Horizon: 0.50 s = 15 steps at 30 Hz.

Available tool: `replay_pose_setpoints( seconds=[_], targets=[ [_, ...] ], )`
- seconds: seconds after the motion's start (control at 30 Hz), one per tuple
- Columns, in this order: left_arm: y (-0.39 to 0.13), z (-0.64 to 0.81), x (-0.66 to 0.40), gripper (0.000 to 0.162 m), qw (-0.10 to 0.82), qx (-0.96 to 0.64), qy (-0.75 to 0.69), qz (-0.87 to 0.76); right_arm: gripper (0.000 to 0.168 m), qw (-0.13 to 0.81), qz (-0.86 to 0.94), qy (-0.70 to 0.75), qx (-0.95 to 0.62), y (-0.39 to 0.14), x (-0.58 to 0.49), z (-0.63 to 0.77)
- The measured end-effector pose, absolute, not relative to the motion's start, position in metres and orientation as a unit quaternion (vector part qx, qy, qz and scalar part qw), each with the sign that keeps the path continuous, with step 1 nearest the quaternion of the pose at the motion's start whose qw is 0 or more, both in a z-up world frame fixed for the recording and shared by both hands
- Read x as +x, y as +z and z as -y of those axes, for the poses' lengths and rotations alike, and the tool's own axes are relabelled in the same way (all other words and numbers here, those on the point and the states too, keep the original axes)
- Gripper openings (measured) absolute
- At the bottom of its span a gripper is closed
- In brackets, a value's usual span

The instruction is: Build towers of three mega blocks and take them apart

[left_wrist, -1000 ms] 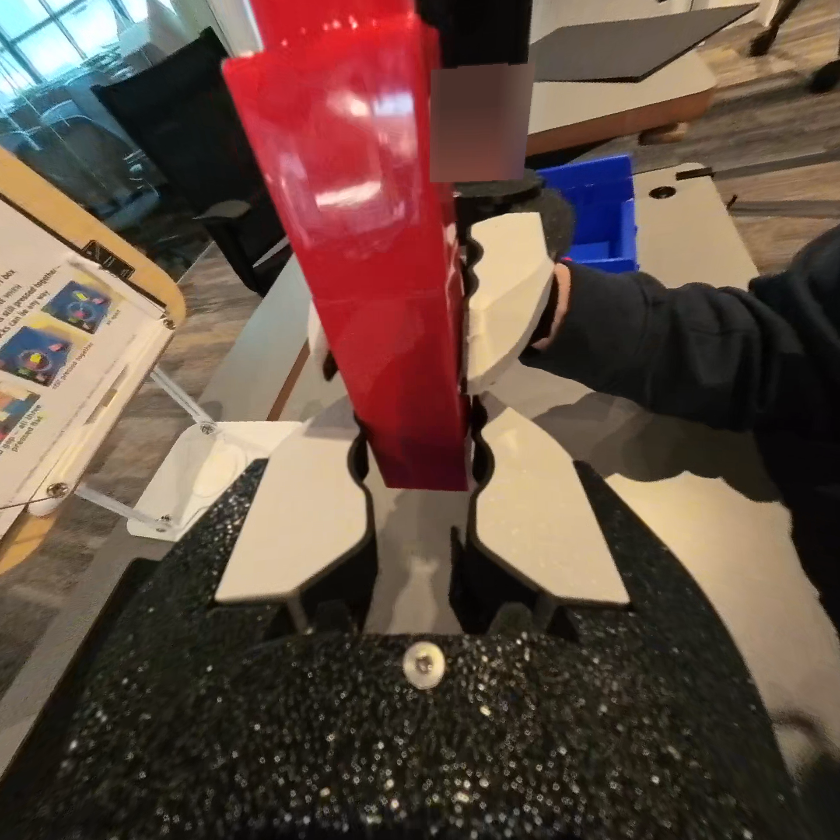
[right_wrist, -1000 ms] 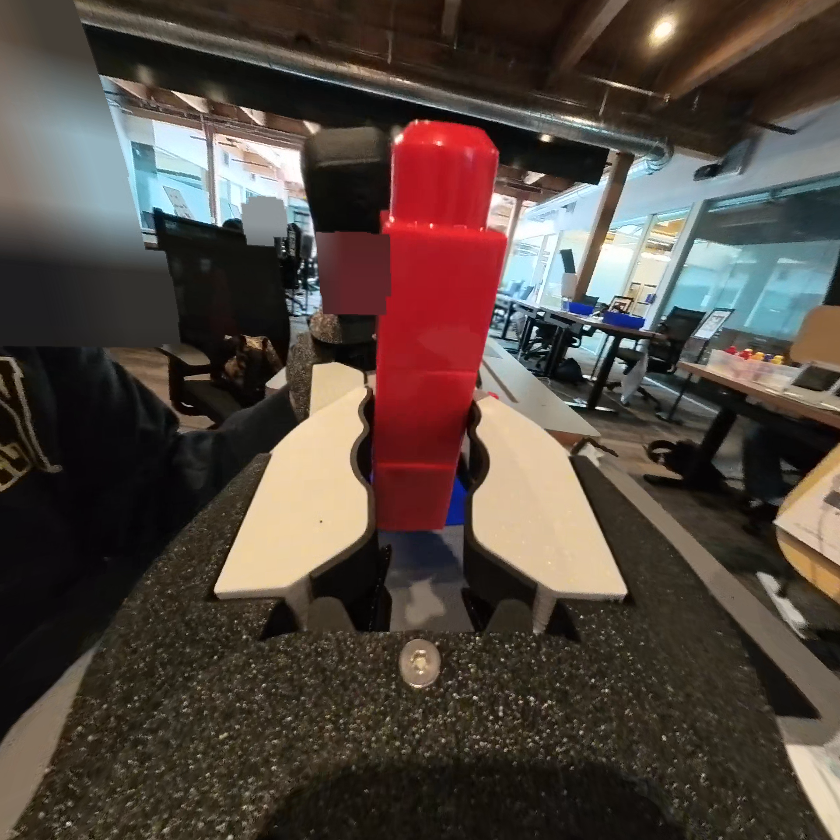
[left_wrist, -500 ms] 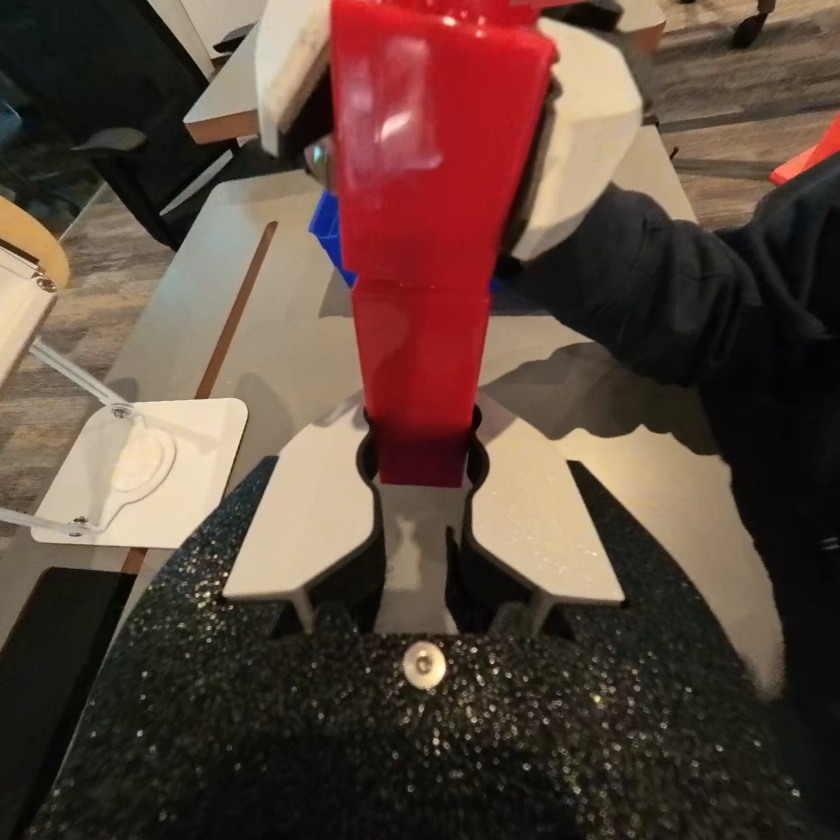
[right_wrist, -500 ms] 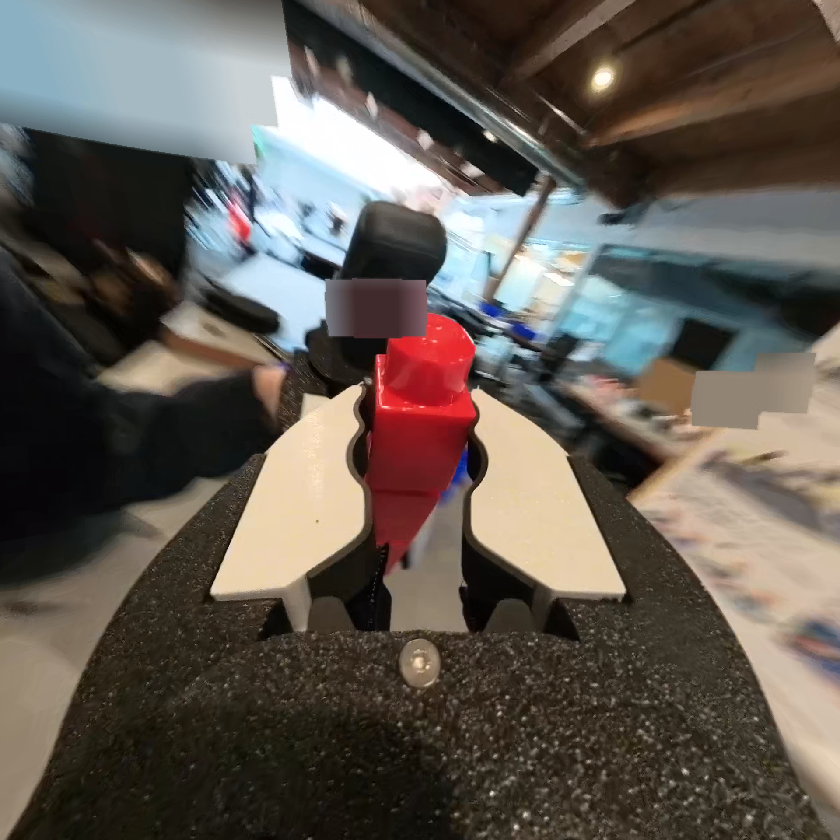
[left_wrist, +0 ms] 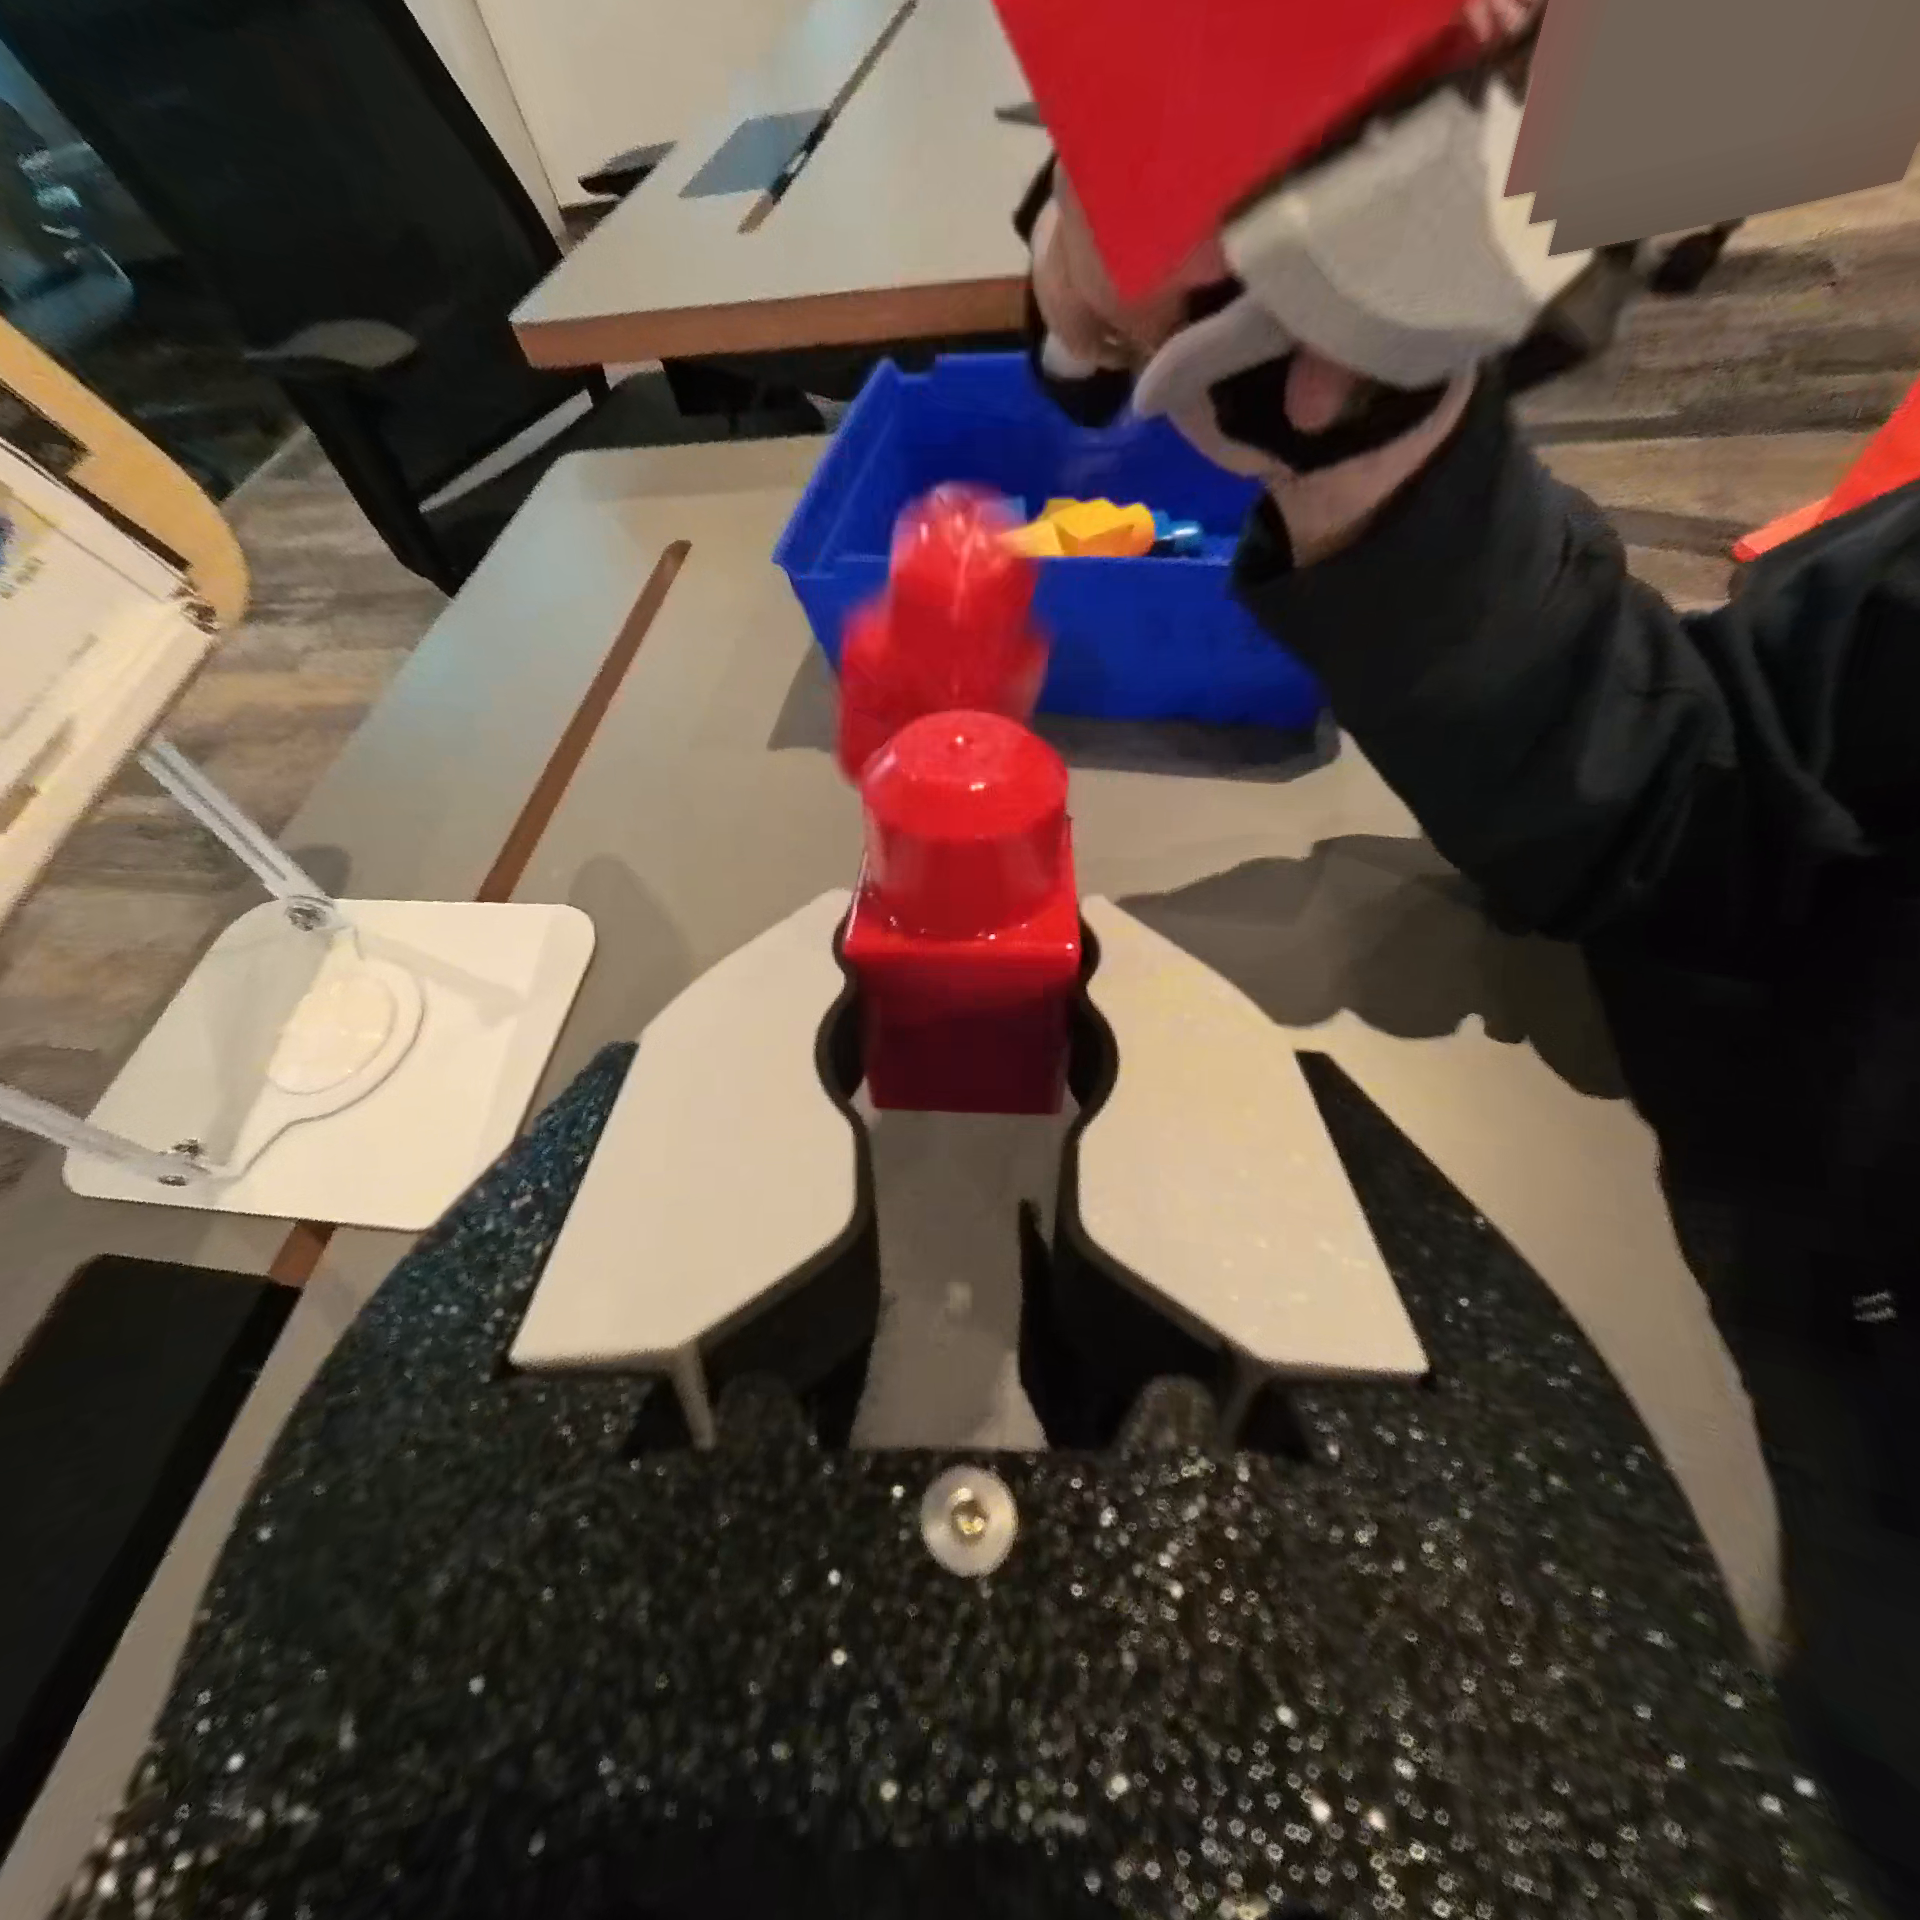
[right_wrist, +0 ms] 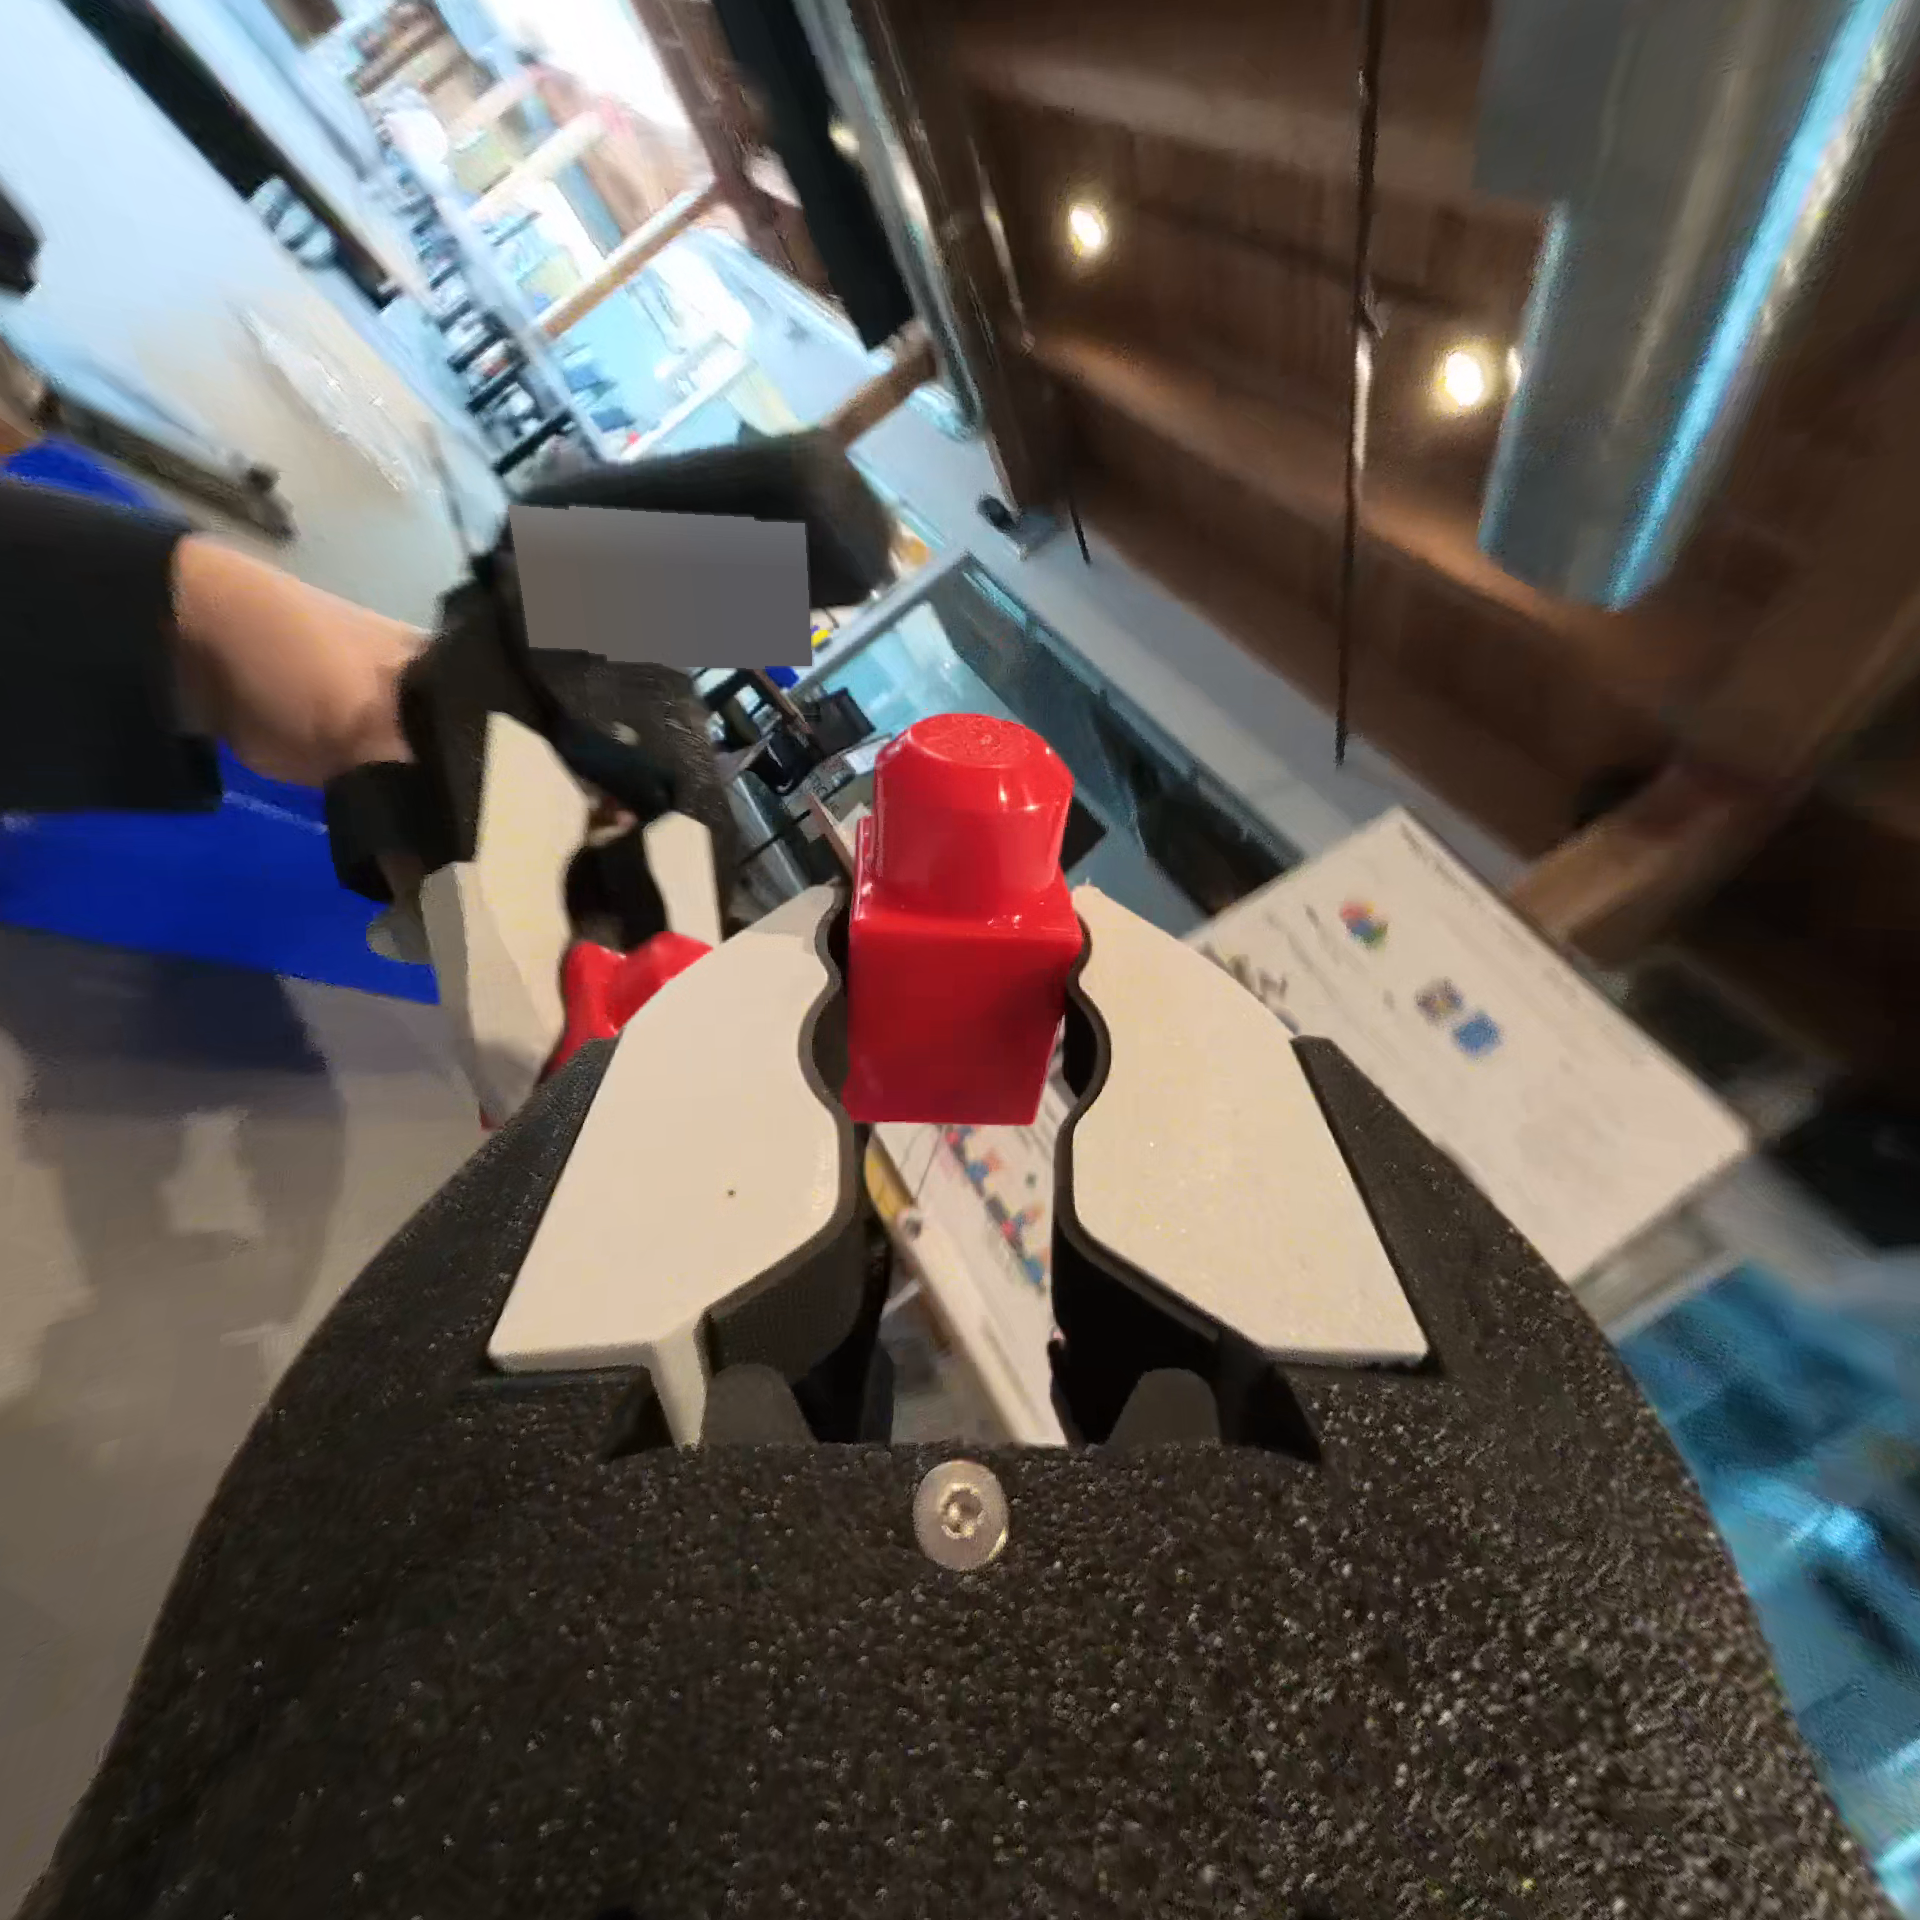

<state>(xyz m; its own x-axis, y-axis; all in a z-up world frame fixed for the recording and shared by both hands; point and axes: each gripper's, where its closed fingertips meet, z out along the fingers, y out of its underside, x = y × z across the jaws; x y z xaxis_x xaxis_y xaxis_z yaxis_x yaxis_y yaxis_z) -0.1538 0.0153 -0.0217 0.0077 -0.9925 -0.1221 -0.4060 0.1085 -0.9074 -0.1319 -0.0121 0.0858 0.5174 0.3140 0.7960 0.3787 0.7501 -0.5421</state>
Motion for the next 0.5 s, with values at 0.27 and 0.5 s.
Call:
replay_pose_setpoints(
  seconds=[0.27, 0.5],
  targets=[
    [-0.018, -0.017, -0.155, 0.036, 0.439, -0.565, -0.337, -0.612, 0.037, 0.807, 0.420, 0.079, -0.408, 0.099, -0.088, 0.012],
    [-0.021, -0.018, -0.152, 0.036, 0.441, -0.565, -0.323, -0.618, 0.037, 0.783, 0.421, 0.087, -0.450, 0.088, -0.088, -0.001]
  ],
)
